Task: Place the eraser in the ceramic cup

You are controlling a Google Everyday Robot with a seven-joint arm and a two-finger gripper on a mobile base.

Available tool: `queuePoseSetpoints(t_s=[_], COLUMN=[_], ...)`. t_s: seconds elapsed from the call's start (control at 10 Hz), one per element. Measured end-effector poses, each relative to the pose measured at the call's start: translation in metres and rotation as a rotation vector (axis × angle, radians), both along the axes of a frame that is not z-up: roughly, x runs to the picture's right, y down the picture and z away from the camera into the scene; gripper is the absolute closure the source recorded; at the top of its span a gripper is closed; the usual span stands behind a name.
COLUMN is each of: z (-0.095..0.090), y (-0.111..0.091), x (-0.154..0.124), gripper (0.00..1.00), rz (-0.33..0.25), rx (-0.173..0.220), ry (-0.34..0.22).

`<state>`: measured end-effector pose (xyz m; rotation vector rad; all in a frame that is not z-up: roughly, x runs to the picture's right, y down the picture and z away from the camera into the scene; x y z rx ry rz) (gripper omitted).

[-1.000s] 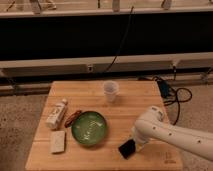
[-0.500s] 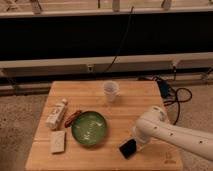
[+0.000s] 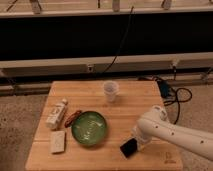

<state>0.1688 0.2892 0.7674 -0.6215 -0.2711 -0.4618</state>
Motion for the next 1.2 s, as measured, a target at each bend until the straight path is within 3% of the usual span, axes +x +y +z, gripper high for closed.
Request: queuePoseSetpoints(t_s=[1.2], z=[-0.004], y=[-0.010], x=[0.004], gripper=[0.99], rz=[-0.004], rx=[0.005], ry=[-0.011])
